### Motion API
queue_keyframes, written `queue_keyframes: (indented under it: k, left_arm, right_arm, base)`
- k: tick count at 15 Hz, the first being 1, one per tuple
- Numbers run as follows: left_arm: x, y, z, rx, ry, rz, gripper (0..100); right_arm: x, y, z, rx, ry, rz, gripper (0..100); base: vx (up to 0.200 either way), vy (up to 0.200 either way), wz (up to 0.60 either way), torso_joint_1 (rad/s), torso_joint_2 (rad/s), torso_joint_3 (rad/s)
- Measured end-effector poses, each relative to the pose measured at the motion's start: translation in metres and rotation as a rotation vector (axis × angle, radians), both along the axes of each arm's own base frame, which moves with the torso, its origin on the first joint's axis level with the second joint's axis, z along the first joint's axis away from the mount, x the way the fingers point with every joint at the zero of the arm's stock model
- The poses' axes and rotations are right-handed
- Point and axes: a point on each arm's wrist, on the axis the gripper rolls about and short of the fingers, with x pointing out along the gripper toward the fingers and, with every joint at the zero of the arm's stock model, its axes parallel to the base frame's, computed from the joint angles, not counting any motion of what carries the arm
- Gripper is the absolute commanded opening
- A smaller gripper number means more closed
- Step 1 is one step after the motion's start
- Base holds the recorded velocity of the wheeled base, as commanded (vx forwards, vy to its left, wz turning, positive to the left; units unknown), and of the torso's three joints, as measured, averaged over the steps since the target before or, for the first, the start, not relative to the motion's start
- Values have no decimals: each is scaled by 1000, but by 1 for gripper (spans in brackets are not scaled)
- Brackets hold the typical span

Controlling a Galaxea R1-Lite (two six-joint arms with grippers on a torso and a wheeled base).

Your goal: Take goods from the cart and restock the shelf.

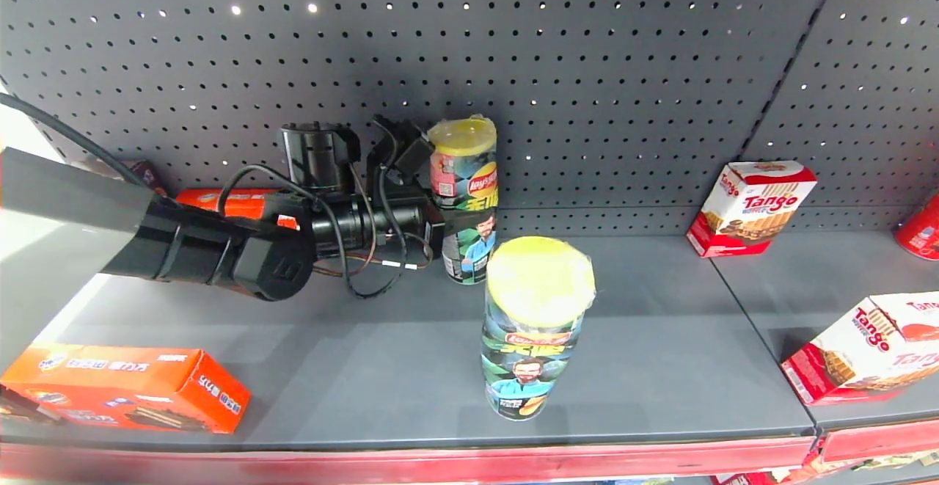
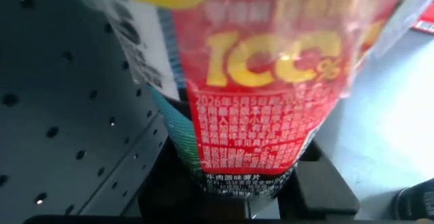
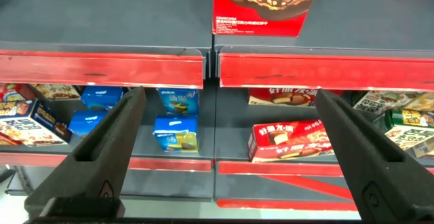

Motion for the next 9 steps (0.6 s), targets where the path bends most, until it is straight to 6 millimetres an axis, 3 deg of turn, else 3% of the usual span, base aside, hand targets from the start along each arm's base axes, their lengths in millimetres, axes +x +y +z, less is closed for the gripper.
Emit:
queue_keyframes:
  k: [6, 9]
  left_arm:
    - [1, 1, -8, 25, 32, -16, 100]
    - [-13, 15, -2, 88, 141, 6, 100]
  right_arm:
    - [0, 0, 0, -1, 1, 0, 100]
    - [0, 0, 0, -1, 1, 0, 100]
  base:
    - [0, 0, 0, 0, 0, 0]
    - [0, 0, 0, 0, 0, 0]
